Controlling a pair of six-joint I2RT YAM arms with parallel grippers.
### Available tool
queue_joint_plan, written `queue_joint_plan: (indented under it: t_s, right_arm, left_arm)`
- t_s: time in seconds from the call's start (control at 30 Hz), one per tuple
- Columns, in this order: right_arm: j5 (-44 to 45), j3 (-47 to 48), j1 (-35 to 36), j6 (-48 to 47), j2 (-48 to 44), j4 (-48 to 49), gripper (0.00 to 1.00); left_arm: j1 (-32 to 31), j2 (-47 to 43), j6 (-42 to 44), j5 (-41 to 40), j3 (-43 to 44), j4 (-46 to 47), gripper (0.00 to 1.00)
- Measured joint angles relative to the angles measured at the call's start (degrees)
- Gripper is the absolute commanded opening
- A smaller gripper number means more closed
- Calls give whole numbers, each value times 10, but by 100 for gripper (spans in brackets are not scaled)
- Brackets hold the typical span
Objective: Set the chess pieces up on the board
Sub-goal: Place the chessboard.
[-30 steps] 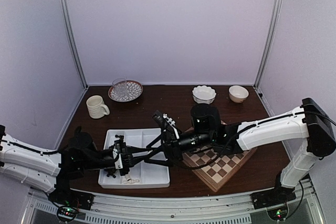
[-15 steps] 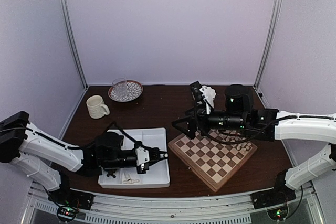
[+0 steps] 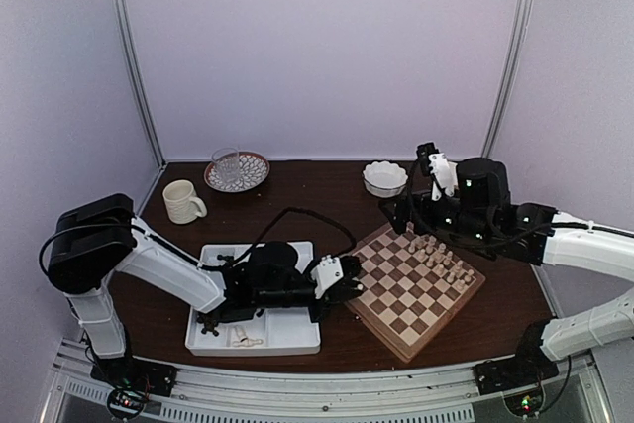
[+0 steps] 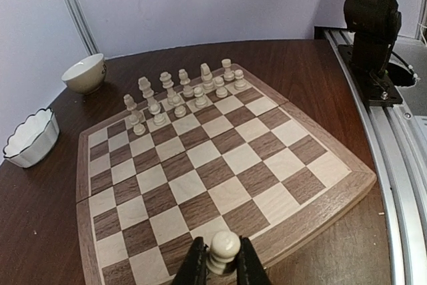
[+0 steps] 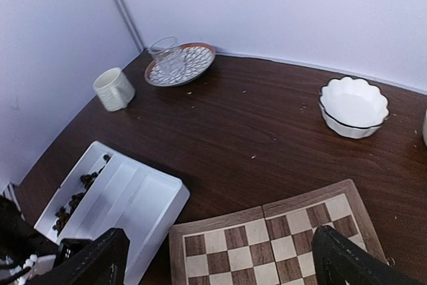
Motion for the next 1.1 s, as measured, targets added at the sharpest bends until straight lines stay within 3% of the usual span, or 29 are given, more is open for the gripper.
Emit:
queue_joint_plan:
  t_s: [0.2,0.53,0.83,1.0,1.1]
  right_arm:
    - [43,-33,-31,50,-37,6,100]
    - [76,-82,-31,55,-106,44,100]
    - [89,-90,-33,55,-120,66,99]
    - [90,-94,-33,55,-121,67,100]
    - [90,-94,-33,55,-121,68,100]
  left_arm:
    - [0,58,-35,21,76,-55,0]
    - [0,115,-59,43,195,-184,0]
    - [0,154,-62,38,236,-253,1]
    - [0,161,-62,37,241,-262,9]
    - [0,161,-62,36,241,-263,19]
